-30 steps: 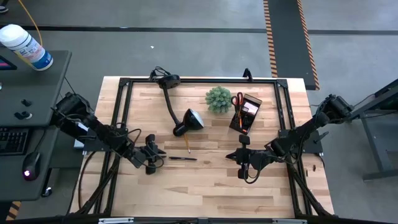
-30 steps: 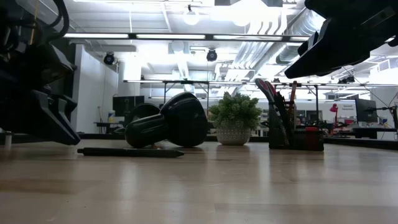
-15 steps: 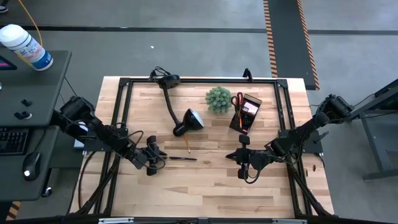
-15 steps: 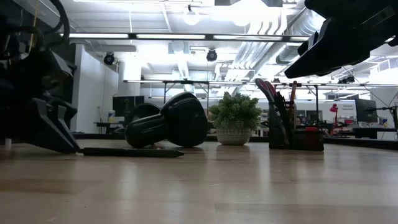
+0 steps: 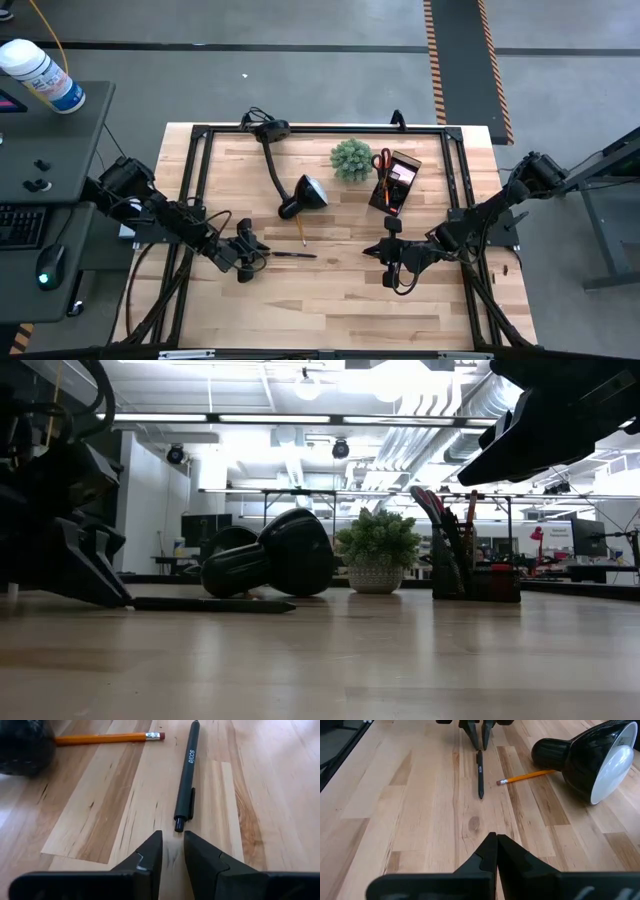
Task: Pick and place office supplies into organizer
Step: Put the black pen into the desk organizer
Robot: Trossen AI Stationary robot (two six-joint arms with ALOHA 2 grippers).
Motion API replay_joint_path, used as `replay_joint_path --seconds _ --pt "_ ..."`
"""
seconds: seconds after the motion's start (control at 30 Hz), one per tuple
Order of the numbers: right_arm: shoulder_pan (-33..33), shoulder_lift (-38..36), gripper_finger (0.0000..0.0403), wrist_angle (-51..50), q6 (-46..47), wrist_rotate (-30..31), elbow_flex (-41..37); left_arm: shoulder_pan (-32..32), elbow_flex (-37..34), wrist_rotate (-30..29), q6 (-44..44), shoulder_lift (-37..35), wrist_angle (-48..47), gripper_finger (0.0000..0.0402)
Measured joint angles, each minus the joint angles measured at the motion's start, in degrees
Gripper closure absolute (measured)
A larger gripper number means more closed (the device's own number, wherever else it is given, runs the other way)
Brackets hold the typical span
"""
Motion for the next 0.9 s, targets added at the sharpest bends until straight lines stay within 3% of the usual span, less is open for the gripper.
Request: replay_joint_path --seconds 0.37,0.67,0.9 --pt "0.0 0.0 0.0403 0.0 -0.2 0.0 0.0 -0.1 0.1 0.2 1.6 0.0 0.2 0.0243" --pt "0.0 0.0 0.0403 0.7 -0.9 0.0 0.0 0.0 0.0 -2.7 4.9 0.2 2.2 0.0239" --pt "0.0 0.0 0.0403 1.3 -1.3 0.0 0.0 0.0 0.5 -1.7 6.0 3.1 4.9 0.0239"
